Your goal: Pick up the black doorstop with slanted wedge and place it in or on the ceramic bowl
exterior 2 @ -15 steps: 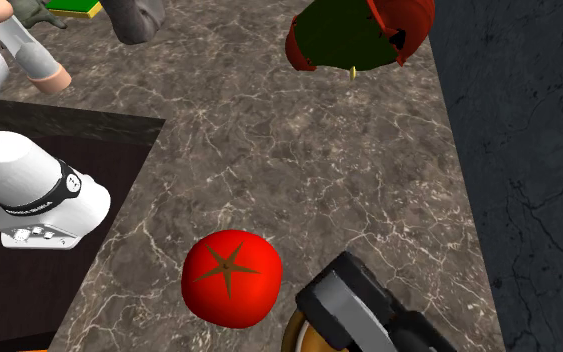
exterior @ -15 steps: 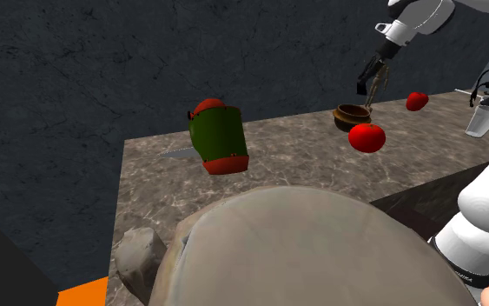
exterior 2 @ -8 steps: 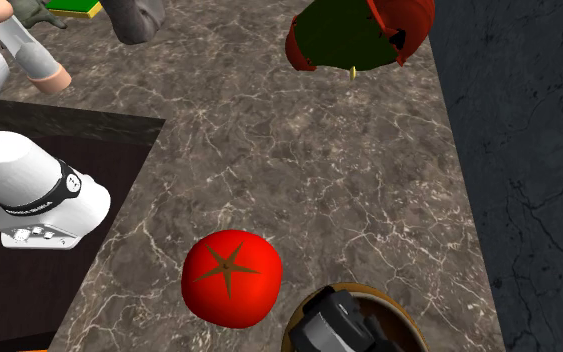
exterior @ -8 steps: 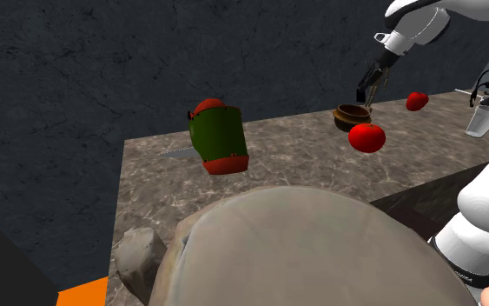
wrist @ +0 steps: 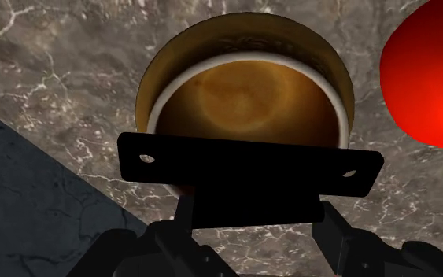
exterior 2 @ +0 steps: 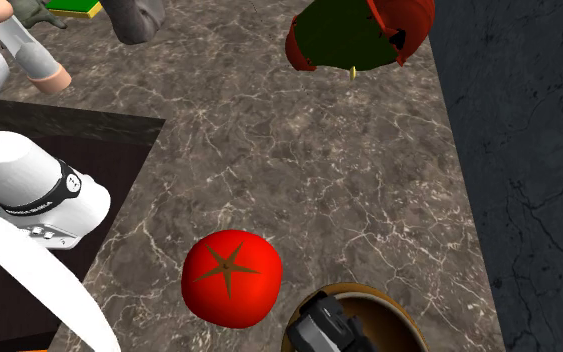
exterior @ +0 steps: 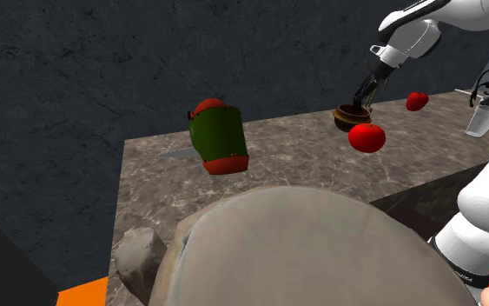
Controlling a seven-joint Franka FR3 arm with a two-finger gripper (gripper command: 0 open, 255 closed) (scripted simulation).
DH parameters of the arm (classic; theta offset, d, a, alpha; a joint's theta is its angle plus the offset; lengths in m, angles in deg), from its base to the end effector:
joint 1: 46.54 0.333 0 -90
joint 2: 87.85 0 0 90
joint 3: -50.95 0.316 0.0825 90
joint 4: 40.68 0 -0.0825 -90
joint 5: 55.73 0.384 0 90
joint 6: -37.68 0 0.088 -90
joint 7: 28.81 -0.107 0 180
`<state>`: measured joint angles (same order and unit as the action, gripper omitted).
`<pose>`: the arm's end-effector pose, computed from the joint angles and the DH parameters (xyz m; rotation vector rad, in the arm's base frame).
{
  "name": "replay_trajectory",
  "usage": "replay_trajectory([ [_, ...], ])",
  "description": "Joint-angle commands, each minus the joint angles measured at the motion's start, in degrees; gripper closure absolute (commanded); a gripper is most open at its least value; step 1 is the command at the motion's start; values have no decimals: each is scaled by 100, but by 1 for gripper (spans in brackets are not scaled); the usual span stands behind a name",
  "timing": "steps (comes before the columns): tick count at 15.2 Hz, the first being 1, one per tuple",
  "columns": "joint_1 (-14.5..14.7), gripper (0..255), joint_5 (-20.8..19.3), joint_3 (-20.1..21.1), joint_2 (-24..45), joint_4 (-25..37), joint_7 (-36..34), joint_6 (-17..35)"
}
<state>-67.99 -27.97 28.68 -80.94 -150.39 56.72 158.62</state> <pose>0.4513 -0.3923 0.4474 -2.9094 -0.7432 -0.5785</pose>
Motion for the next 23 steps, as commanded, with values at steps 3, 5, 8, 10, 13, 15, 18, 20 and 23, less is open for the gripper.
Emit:
replay_trajectory([
  [3, -7, 255, 89, 11, 84, -107, 110, 163],
  [5, -7, 255, 89, 11, 85, -107, 110, 163],
  [8, -7, 255, 89, 11, 85, -107, 110, 163],
  [10, -7, 255, 89, 11, 85, -107, 110, 163],
  [13, -7, 0, 89, 11, 85, -106, 110, 163],
  [15, -7, 0, 89, 11, 85, -106, 110, 163],
  [18, -48, 0, -62, -51, -94, 32, 19, -137],
  [20, -89, 0, -179, -102, -232, 184, -52, -417],
  [23, -89, 0, -179, -102, -233, 184, -52, -416],
])
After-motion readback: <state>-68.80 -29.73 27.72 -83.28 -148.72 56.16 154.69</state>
